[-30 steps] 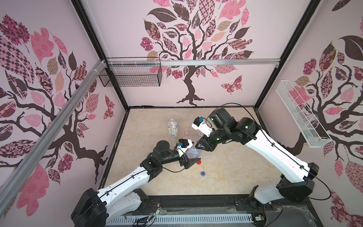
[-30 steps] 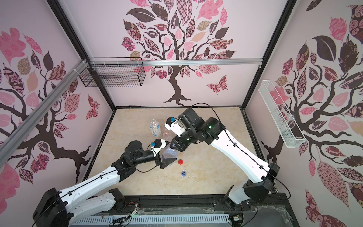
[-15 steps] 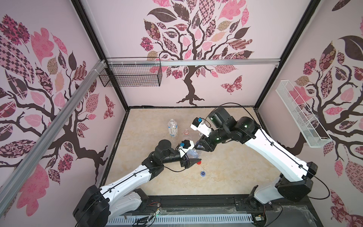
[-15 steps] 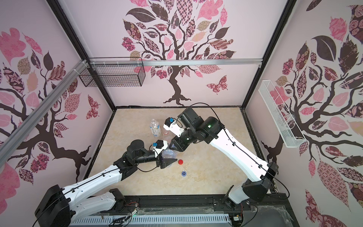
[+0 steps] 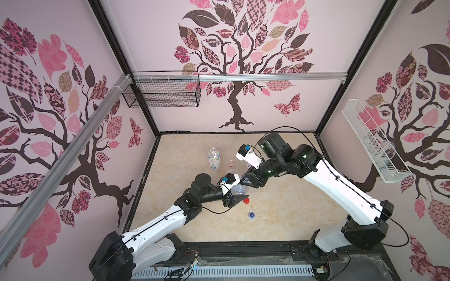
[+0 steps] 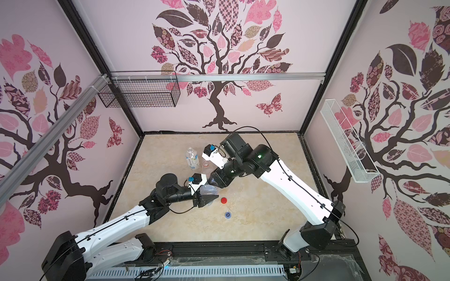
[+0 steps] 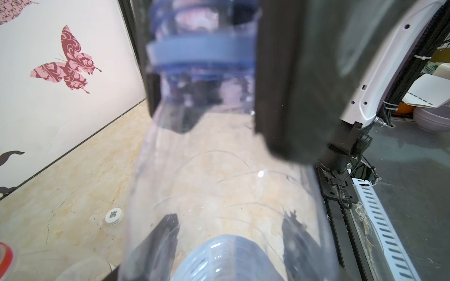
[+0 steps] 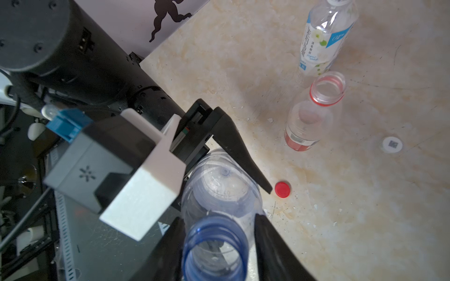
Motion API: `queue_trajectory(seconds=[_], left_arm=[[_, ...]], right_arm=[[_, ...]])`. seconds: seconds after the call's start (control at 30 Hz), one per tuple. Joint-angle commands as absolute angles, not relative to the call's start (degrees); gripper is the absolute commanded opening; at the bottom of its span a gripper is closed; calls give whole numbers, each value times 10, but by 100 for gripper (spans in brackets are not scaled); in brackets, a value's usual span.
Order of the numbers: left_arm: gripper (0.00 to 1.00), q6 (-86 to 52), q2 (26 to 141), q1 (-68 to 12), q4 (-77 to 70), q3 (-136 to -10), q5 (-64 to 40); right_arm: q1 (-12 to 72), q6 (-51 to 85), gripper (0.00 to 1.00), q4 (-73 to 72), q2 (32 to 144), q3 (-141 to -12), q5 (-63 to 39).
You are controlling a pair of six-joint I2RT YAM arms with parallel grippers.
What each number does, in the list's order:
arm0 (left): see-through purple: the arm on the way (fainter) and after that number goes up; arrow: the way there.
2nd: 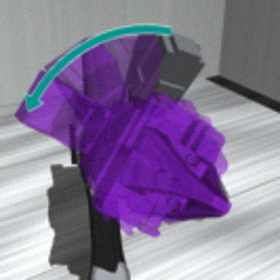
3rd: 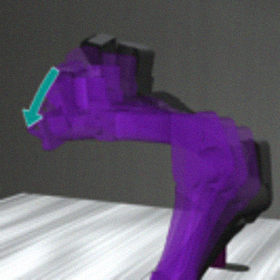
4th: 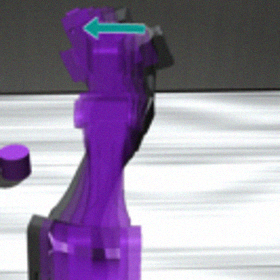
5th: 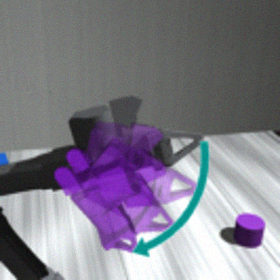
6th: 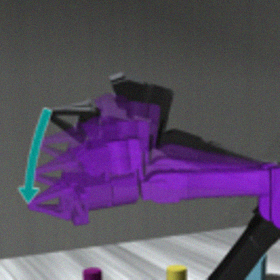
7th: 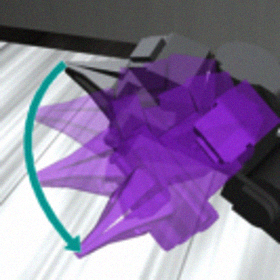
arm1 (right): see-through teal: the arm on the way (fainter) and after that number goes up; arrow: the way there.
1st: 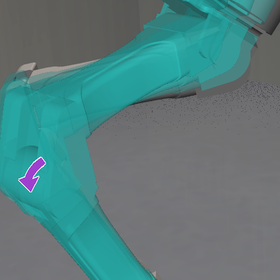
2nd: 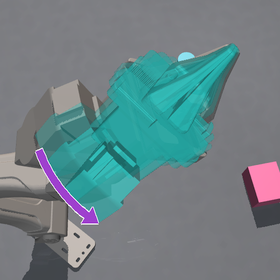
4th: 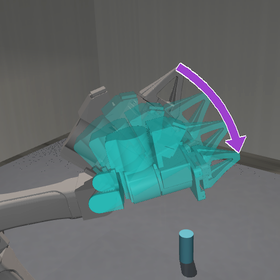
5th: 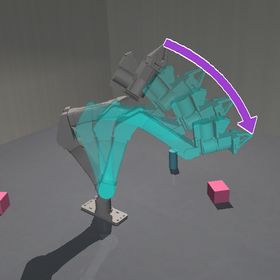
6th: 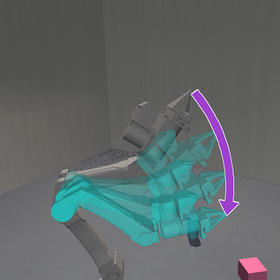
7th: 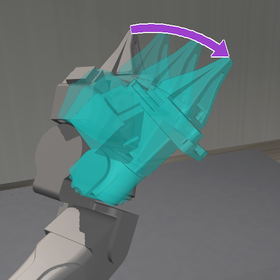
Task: Screw on the bottle caps
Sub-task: Adjust the plastic bottle, then screw the bottle cap onto the plastic bottle.
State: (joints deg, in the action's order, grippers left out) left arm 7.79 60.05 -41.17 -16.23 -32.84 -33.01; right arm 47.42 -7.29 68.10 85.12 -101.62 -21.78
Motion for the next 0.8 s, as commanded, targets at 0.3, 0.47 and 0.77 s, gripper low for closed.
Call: queue_trajectory(seconds=[0.3,0.47,0.77], left_arm=[[71,62,548,-398,-154,-301,-220],[70,41,504,-396,-132,-280,-143],[68,61,414,-396,-73,-263,-100]], right_arm=[[447,20,79,708,765,-955,-66],[459,78,78,670,729,-807,-47],[526,226,72,515,781,-602,26]])
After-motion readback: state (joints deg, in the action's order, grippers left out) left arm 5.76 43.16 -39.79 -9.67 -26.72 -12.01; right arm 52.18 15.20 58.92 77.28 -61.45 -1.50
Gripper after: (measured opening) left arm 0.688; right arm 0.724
